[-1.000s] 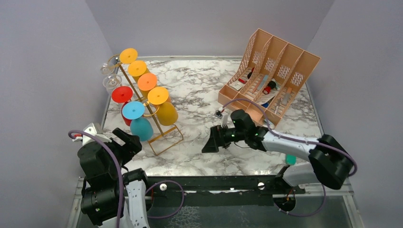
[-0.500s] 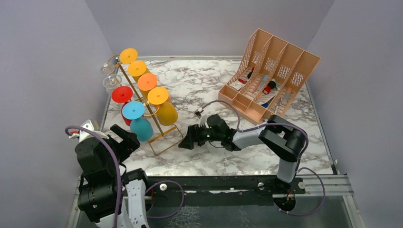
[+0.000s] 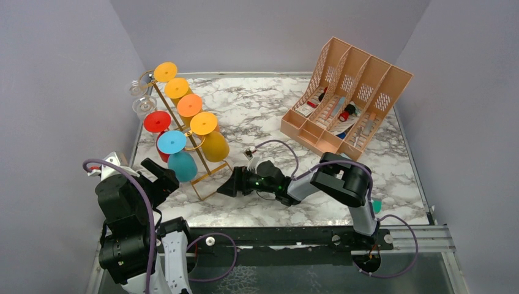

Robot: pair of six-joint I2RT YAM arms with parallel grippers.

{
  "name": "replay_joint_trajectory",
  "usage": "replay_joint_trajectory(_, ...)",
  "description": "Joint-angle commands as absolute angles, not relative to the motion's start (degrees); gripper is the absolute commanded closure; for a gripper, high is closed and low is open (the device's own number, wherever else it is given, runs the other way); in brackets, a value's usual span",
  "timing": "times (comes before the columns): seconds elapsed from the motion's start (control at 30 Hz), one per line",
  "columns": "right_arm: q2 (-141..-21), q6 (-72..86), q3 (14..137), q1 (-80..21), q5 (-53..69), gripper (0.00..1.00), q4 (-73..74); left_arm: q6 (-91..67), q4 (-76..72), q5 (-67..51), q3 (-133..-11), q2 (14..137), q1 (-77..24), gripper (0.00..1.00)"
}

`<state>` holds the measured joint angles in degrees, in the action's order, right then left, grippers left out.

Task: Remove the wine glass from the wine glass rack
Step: Adjust the wine rack at the center of the board.

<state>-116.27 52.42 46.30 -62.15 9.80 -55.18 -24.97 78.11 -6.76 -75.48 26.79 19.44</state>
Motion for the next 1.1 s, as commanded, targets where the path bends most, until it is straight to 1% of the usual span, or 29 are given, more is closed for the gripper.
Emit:
replay_joint_trajectory(0.0, -119.24, 53.43, 49.52, -61.59, 2.11, 0.09, -57.74, -24.00, 76.99, -6.32, -77.24, 27.12, 19.69, 0.13)
replay_joint_trajectory(0.33, -120.56, 51.32, 55.09, -57.87, -2.00, 0.12, -52.08, -23.01, 76.86, -7.09, -78.65, 27.71, 19.74, 0.13)
replay_joint_trajectory(0.6, -122.29, 47.74, 59.48, -51.22, 0.42, 0.13, -48.90, -23.26, 76.33, -7.47, -77.85, 27.51, 19.75, 0.13)
replay_joint_trajectory(0.7, -122.99, 45.30, 63.12, -48.92, 2.43, 0.14, -46.51, -23.46, 76.00, -7.66, -77.78, 27.31, 19.73, 0.13)
replay_joint_trajectory(1.07, -128.96, 40.93, 73.88, -42.37, 7.06, 0.18, -39.17, -24.67, 73.90, -10.59, -71.49, 27.07, 19.69, 0.12)
